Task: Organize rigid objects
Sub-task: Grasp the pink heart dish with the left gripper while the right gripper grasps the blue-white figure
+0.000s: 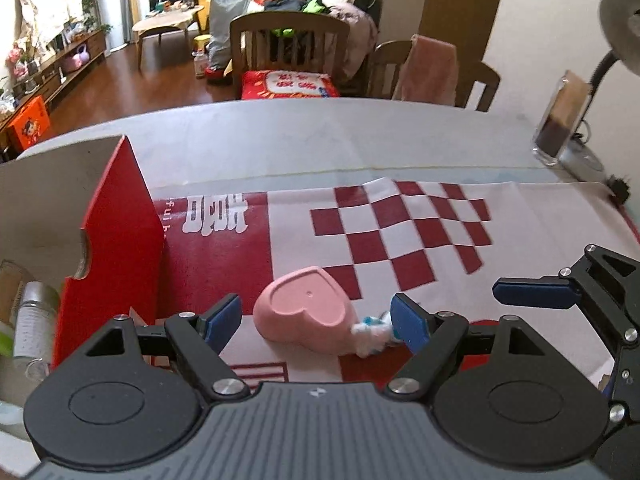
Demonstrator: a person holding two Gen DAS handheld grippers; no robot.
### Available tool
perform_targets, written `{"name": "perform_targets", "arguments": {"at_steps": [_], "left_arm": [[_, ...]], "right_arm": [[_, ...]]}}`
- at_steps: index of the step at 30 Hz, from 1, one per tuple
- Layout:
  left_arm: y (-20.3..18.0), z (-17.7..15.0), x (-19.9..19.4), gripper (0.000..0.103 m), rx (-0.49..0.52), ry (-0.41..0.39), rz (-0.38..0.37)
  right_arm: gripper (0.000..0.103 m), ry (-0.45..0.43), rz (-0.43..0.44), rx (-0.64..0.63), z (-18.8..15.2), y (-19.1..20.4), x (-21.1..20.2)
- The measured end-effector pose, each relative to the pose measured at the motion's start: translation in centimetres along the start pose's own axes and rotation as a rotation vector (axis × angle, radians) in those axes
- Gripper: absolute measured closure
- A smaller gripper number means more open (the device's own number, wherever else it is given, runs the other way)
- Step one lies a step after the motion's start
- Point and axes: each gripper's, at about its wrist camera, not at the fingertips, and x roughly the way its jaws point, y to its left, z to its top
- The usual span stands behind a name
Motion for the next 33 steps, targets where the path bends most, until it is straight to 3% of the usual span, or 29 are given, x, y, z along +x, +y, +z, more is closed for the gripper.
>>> {"name": "perform_targets", "arguments": {"at_steps": [11,22,27,33], "left_arm": [[1.0,-0.1,4.0,0.021,-0.023,0.049,0.017],[1.0,-0.4,5.1,0.021,-0.012,0.043,0.016],[0.9,-0.8,5.0,0.022,0.006,0.021,0.019],[0.5,-1.2,4.9,0.025,0.05,0.005,0.034]], "right_arm": [[0.024,0.05,0.025,-0.094,0.3,-0.6,4.1],[0.031,0.049,0.089,-0.148,0.4,-1.5,5.4],[0.042,0.047,0.106,-0.11,-0.1,-1.6,4.9],[0.069,0.048,0.101,-0.08,-0.8,-1.0,3.7]]}}
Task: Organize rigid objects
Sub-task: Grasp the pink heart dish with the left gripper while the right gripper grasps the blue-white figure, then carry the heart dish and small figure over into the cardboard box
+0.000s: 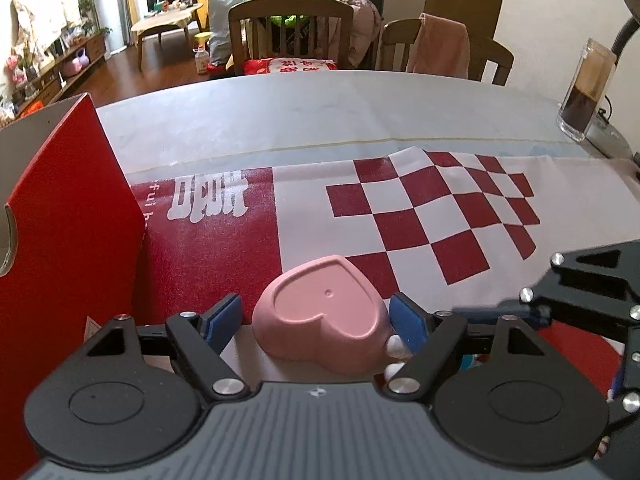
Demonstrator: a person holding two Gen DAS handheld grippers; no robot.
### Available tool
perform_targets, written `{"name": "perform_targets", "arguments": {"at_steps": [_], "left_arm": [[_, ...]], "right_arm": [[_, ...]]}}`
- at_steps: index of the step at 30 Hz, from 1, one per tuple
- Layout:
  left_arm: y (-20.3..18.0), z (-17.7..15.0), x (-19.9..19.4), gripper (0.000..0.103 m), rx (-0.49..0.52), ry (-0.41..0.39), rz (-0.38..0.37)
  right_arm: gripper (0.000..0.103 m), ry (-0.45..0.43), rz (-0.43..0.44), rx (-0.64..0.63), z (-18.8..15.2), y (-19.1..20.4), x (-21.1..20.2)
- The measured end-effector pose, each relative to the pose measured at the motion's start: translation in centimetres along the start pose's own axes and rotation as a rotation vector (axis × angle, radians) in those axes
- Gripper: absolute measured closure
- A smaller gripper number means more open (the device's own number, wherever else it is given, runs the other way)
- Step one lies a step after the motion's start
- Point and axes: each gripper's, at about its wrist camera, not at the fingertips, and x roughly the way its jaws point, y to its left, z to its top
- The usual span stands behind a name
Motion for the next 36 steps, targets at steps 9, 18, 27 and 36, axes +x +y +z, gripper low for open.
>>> {"name": "perform_targets", "arguments": {"at_steps": [9,18,27,36], "left_arm": [[-0.3,0.0,-0.3,0.028,0.02,-0.002,-0.004],[0.1,-0.1,-2.4,0.029,-0.011,-0.018,-0.016],[0.5,-0.4,-5.6,0.029,-0.029,-0.035,-0.026],[0.7,-0.3,-8.9,0.029,-0.043,-0.046,-0.046]], "right_arm": [[0.075,0.022,-0.049,0.114,-0.8,1.1,-1.2],[0.075,0.021,-0.104,0.277,-1.9,1.0,-3.3],[0.076,-0.013,-0.152,0.374,-2.0,0.5,-6.0],[0.077,-0.067,-0.165,0.402,-0.2,0.5,-9.5]]}}
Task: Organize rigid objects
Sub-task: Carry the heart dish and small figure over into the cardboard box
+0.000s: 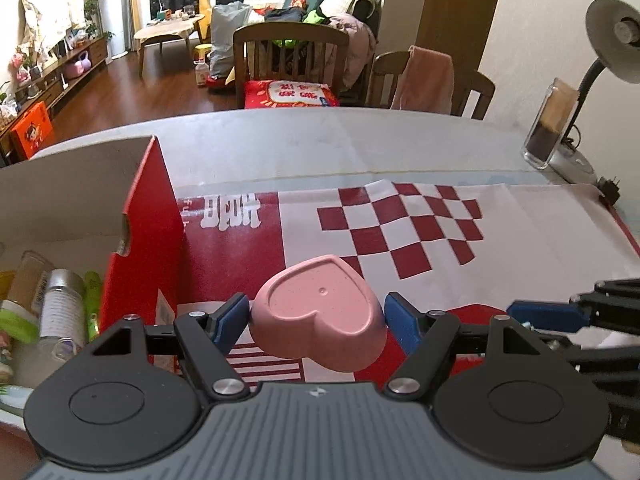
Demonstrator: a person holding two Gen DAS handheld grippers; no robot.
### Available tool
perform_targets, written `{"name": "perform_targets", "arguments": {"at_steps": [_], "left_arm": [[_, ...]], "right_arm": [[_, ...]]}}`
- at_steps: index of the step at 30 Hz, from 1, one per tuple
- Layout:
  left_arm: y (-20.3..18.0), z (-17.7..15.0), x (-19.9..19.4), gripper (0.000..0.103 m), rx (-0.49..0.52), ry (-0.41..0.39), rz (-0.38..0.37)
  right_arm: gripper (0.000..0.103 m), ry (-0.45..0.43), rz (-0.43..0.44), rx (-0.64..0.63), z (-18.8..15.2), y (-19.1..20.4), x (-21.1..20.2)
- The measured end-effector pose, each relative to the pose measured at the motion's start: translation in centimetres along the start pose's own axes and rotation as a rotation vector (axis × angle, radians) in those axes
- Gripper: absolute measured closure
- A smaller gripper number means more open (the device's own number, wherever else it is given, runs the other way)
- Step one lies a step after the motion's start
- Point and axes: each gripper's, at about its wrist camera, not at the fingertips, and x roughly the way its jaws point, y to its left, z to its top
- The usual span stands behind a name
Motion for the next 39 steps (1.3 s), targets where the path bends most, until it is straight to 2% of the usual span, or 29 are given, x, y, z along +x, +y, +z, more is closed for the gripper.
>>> {"name": "perform_targets", "arguments": {"at_steps": [9,17,29,39], "left_arm": [[0.5,1.1,-4.3,0.029,0.02,-0.052,0.0],[3.0,2.3,-7.7,0.029,0.031,-0.102,0.026],[10.5,3.1,-11.3,0.029,-0.005,-0.139,0.075],[16.8,2.5,-12.6,0.028,-0.025,-0.143,0.117]], "right_arm": [[0.077,-0.059,0.003,-0.015,2.4,2.2,-2.5],[0.077,-0.109,0.008,-0.046,5.4,5.3,-3.7],[0.077,-0.143,0.051,-0.119,9.4,12.3,-2.2],[0.077,-0.135,0.087,-0.179,11.8,17.9,0.4]]}}
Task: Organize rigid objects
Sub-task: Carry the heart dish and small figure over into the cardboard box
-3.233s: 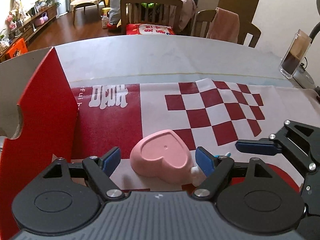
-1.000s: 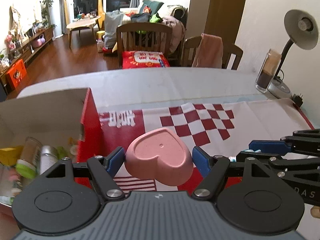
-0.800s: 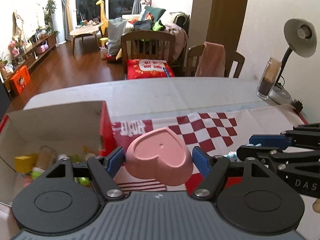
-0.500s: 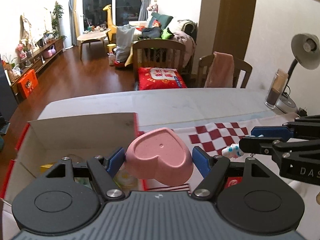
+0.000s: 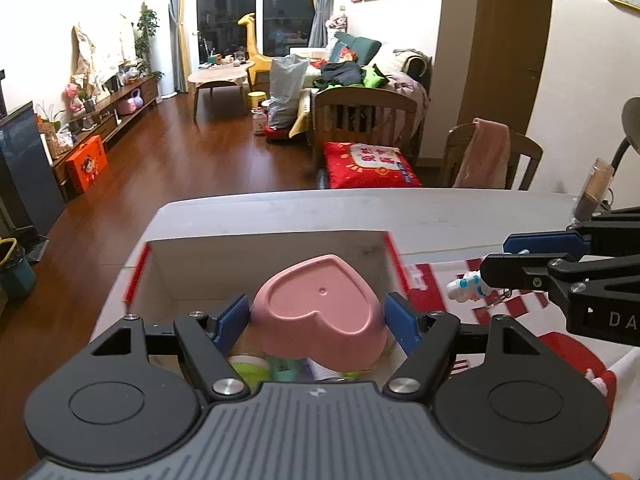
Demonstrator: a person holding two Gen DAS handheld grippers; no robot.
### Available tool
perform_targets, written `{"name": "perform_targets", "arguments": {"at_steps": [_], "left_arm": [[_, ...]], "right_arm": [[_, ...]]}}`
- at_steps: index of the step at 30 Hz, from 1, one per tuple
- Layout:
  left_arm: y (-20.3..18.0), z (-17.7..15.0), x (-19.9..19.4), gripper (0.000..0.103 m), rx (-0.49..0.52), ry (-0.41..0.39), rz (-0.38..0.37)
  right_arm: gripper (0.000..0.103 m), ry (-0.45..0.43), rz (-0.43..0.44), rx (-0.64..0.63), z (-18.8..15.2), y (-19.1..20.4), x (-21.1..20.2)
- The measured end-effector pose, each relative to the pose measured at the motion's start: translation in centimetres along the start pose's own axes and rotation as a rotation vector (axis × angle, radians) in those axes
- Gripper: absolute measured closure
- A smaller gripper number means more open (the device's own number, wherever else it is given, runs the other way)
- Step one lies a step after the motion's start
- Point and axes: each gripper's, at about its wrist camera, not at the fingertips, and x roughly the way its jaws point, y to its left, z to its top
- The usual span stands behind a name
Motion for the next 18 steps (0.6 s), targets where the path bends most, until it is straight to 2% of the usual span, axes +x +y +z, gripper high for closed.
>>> {"name": "perform_targets", "arguments": {"at_steps": [10,18], "left_arm": [[6.4,-0.5,1.8,0.028,-0.023,0.044,0.053],[9.8,-0.6,5.5,0.029,-0.03,0.094,0.08]], "right_arm": [[0.077,0.046,0.017,-0.028,0.8,2.4,3.7],[0.077,0.096,-0.03,-0.036,0.8,3.2,8.5]]}}
